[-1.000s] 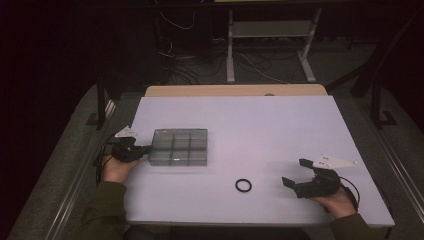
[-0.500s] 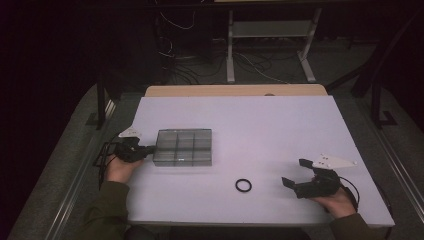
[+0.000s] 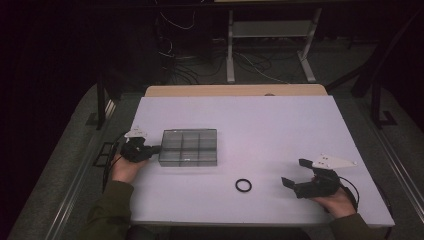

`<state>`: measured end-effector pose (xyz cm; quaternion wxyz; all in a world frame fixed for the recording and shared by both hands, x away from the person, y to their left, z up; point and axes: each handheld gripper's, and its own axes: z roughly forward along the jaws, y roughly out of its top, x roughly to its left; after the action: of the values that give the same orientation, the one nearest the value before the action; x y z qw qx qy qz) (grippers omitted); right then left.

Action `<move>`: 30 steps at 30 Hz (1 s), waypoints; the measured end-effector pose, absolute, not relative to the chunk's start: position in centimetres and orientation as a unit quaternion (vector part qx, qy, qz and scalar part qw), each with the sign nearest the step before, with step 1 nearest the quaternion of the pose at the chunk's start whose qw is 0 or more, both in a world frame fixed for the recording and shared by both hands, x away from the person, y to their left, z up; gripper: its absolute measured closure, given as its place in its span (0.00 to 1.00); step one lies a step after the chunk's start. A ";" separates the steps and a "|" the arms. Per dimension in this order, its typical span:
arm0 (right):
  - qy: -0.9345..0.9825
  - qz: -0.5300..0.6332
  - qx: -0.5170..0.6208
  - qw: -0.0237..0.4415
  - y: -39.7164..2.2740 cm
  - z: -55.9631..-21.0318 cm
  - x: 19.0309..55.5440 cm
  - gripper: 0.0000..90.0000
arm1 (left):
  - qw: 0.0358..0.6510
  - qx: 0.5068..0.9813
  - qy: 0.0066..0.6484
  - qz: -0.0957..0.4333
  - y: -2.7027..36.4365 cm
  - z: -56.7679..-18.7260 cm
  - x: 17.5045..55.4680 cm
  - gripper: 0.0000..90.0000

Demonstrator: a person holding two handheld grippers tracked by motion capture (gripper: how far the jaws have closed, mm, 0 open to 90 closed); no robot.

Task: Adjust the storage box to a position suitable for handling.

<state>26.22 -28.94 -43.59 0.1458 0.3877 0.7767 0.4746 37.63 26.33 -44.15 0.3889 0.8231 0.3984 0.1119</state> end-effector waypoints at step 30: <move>0.775 0.476 0.388 0.147 -28.9 -43.5 26.2 0.04 | 0.392 0.839 0.363 0.105 22.0 -43.9 38.0 0.99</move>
<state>26.20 -28.93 -43.50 0.1468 0.3885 0.7752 0.4761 37.98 22.04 -43.92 0.3920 0.8387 0.3631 0.1055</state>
